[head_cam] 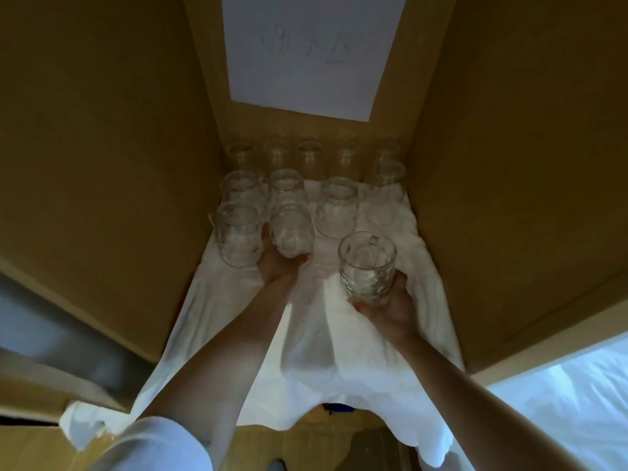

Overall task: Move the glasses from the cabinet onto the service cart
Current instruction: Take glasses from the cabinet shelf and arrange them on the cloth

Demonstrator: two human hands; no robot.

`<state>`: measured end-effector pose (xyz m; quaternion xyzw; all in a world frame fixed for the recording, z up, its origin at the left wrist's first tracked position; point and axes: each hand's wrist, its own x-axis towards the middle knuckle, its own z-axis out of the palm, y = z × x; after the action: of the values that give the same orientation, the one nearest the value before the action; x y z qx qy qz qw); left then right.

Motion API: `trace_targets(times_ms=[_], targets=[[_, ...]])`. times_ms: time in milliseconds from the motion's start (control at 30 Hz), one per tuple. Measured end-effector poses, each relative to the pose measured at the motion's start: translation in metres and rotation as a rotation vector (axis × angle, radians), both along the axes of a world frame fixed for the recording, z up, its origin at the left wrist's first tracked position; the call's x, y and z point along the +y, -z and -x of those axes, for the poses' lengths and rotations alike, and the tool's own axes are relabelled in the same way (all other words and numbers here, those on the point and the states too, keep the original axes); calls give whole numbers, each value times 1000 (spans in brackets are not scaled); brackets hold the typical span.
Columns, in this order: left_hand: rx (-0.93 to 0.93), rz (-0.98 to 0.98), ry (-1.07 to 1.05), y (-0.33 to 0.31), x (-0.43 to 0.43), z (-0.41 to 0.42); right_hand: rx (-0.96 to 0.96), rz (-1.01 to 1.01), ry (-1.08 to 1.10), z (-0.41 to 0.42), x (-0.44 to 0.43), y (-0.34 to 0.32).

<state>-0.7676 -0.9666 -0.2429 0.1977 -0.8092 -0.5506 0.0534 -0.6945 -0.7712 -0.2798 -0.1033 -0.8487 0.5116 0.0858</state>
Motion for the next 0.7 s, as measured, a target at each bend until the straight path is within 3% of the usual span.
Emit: trace_targets(times_ms=[167, 467, 533, 633, 700], targets=[[-61, -22, -2, -1, 0, 6, -41, -1, 0, 2, -1, 4], [-112, 148, -75, 3, 11, 11, -83, 121, 1, -2, -3, 0], [-132, 174, -83, 4, 13, 14, -100, 68, -35, -2, -2, -1], [-116, 152, -46, 4, 12, 10, -104, 160, -9, -3, -1, -2], [-128, 189, 16, 5, 9, 0, -112, 108, 5, -5, -1, -4]])
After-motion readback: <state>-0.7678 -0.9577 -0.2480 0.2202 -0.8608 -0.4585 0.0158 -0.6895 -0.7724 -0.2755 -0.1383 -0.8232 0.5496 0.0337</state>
